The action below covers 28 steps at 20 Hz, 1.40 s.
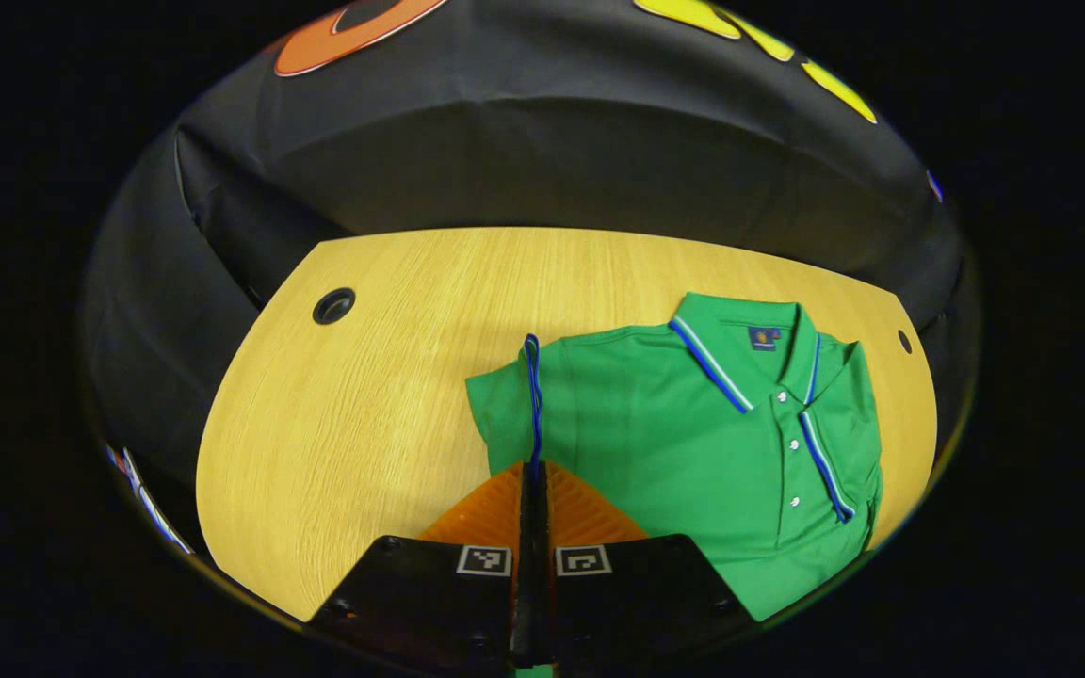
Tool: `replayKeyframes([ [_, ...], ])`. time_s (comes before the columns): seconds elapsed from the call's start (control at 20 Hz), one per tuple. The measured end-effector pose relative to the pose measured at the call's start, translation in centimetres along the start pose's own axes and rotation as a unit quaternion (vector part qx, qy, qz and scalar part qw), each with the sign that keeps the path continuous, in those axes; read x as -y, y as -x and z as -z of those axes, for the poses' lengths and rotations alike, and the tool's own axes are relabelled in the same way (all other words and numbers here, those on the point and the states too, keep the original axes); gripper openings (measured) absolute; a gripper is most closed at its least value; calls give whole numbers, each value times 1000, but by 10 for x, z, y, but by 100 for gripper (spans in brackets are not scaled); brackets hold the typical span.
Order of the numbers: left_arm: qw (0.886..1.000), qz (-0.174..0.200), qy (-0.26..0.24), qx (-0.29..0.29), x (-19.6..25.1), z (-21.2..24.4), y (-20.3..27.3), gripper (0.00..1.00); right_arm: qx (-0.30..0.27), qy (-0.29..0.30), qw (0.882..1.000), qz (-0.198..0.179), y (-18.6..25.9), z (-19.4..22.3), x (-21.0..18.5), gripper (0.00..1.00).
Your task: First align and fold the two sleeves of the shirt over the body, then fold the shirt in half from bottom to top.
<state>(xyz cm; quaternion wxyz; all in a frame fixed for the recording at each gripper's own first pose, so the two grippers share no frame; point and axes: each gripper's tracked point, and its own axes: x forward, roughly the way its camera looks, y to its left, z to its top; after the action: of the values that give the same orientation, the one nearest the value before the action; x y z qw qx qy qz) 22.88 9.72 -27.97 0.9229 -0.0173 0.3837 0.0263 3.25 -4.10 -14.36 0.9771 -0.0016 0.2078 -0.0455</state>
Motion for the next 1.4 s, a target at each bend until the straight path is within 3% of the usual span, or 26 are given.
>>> replayKeyframes([
  [0.35, 998, 40, -55, 5, 75, -12, 7, 4, -9, -15, 1000, 11, -5, 12, 11, 95],
  [0.65, 989, 59, -137, 13, 132, -2, 9, 4, -25, -25, 999, 28, -10, 30, 28, 95],
  [0.85, 986, 62, -153, -11, 145, 15, -2, 3, -38, -28, 998, 34, -18, 41, 34, 93],
  [1.05, 984, 102, -140, -30, 153, 26, -4, 9, -52, -22, 998, 31, -25, 50, 35, 95],
  [1.1, 985, 106, -133, -28, 152, 26, -2, 17, -53, -17, 998, 31, -27, 50, 35, 94],
  [1.15, 986, 113, -123, -26, 151, 26, 4, 41, -53, -13, 998, 28, -28, 51, 34, 93],
  [1.25, 988, 114, -99, -21, 144, 25, 15, 65, -58, 3, 998, 18, -30, 53, 30, 93],
  [1.35, 991, 113, -70, -18, 130, 27, 33, 74, -63, 37, 997, 3, -31, 58, 25, 93],
  [1.4, 992, 112, -56, -18, 123, 31, 40, 84, -63, 57, 996, 0, -32, 59, 25, 93],
])
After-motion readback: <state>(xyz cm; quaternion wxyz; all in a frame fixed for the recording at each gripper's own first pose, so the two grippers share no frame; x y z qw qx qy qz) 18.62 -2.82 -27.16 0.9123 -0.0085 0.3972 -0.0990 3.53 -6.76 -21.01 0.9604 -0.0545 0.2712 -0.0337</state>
